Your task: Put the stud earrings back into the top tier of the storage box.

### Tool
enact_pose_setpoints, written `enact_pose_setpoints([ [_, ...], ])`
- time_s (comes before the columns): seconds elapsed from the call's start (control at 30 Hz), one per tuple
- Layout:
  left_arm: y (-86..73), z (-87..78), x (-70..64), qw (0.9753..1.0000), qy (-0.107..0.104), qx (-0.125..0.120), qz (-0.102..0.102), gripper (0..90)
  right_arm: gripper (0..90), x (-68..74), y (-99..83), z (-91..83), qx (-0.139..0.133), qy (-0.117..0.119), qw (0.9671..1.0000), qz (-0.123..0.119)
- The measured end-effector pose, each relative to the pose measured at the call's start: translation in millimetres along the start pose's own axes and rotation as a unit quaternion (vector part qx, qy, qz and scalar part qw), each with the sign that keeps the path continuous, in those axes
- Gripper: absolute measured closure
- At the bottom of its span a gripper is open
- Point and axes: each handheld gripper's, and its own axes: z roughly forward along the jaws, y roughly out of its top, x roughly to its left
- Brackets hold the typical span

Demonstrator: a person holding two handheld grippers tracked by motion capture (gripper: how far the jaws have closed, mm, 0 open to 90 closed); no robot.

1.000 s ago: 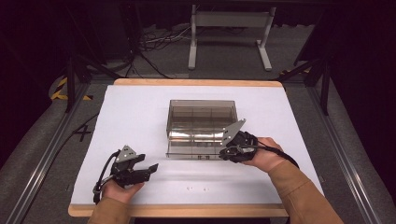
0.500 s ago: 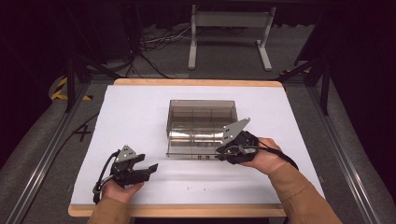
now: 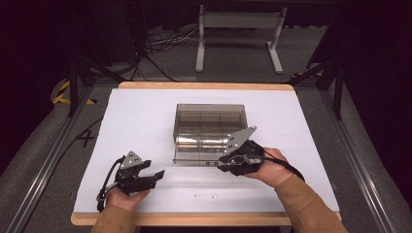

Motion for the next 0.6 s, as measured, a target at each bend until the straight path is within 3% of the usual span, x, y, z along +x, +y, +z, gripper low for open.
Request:
enact_pose_setpoints([
  [0.6,0.1,-1.0,-0.5,1.0000,0.000,-0.001,0.002,34.0,71.0,17.7,4.0,25.2,-0.001,0.018,0.9998,-0.004],
])
